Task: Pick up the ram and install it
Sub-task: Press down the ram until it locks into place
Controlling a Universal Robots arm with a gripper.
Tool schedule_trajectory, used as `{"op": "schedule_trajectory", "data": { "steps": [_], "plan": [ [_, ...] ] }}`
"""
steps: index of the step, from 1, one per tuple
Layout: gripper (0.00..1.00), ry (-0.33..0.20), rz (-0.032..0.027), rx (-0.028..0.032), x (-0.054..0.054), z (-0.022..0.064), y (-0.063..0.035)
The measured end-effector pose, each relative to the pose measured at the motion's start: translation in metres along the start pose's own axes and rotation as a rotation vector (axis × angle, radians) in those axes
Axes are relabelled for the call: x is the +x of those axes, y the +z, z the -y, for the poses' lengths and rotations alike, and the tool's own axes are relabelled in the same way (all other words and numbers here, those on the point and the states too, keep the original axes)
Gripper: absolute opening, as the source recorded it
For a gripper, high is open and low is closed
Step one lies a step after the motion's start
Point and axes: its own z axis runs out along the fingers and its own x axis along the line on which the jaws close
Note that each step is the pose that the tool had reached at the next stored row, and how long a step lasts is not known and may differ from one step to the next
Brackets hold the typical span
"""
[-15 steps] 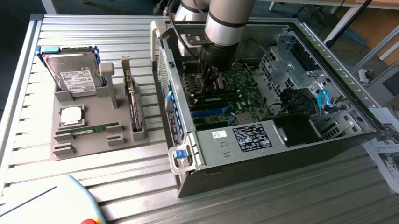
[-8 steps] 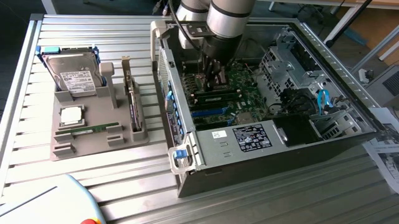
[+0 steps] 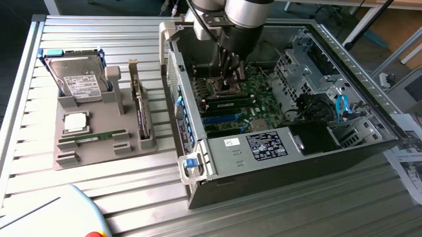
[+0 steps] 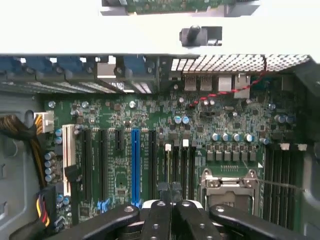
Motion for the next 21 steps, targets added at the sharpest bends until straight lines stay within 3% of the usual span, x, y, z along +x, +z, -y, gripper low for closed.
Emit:
{"op": "schedule_trajectory", "data": {
  "steps": [13,16,18,21],
  "plan": [
    [0.11,0.000,0.0002,-0.0173,0.001,0.0672,0.0003],
    [0.11,0.000,0.0001,-0.0229,0.001,0.0822,0.0003],
    [0.11,0.000,0.0003,-0.0303,0.001,0.0965,0.0004],
    [0.11,-0.001,0.0003,-0.0331,0.001,0.1027,0.0004]
  ]
}}
